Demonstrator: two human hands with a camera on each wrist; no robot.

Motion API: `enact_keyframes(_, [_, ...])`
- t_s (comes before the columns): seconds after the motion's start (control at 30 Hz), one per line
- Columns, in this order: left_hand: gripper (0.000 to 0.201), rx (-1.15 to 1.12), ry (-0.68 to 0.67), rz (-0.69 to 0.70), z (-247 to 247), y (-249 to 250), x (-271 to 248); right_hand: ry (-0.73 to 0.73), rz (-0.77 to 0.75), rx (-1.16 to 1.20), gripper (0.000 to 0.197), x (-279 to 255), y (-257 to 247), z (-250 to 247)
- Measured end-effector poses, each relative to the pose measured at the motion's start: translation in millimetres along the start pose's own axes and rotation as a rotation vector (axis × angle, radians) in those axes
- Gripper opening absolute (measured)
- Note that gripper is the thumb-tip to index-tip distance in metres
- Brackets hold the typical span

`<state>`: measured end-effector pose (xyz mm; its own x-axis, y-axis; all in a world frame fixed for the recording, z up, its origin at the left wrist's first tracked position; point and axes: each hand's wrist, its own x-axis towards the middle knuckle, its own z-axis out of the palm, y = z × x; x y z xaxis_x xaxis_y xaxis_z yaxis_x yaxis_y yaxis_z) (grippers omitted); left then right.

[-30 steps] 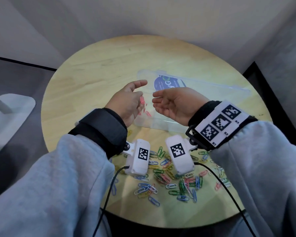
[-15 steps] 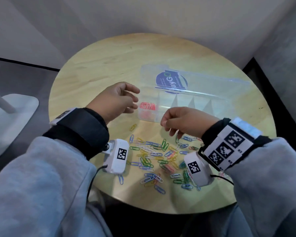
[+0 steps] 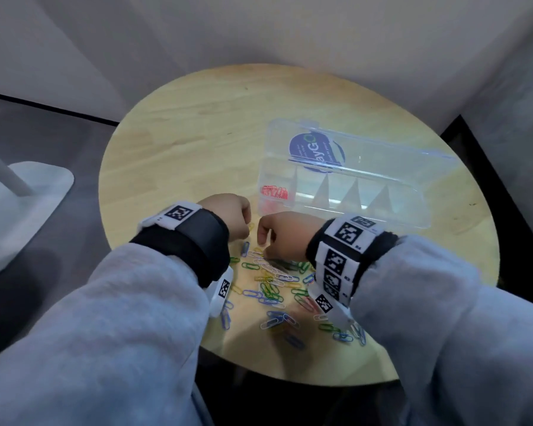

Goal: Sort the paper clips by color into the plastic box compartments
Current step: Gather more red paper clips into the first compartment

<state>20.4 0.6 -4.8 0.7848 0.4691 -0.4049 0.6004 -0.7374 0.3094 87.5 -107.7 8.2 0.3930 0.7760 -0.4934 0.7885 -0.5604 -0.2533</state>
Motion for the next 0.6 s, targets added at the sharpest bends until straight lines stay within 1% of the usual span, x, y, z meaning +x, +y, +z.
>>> enact_keyframes(0.07, [0.013,0.006,0.0,-0.022,1.9,1.8,4.6,-0.017,-0.017,-0.037,0.024,3.7,-3.3,1.2])
enact_keyframes(0.17, [0.015,0.023,-0.012,-0.046,2.9,5.4,9.5,-0.061,-0.036,-0.166,0.027,9.0,-6.1,4.4])
enact_keyframes(0.23, [0.016,0.051,-0.042,-0.061,2.7,8.3,10.8,-0.065,-0.023,-0.223,0.027,12.7,-5.0,9.4])
enact_keyframes(0.3, [0.023,0.079,-0.081,-0.077,2.6,10.5,11.8,-0.057,-0.001,-0.213,0.026,13.8,-3.3,13.0])
enact_keyframes(0.37, [0.025,0.094,-0.106,-0.09,2.2,11.6,12.0,-0.065,0.009,-0.178,0.023,13.4,-2.1,13.8])
enact_keyframes(0.47, [0.024,0.071,-0.133,-0.107,2.6,12.3,10.4,-0.078,0.0,-0.156,0.008,10.1,-0.6,13.6])
enact_keyframes(0.53, [0.021,0.034,-0.139,-0.103,2.2,11.8,7.6,-0.083,-0.014,-0.149,0.005,6.8,1.6,12.6])
enact_keyframes(0.6, [0.016,-0.04,-0.119,-0.084,0.2,10.4,4.3,-0.098,-0.016,-0.088,0.006,2.9,4.9,9.4])
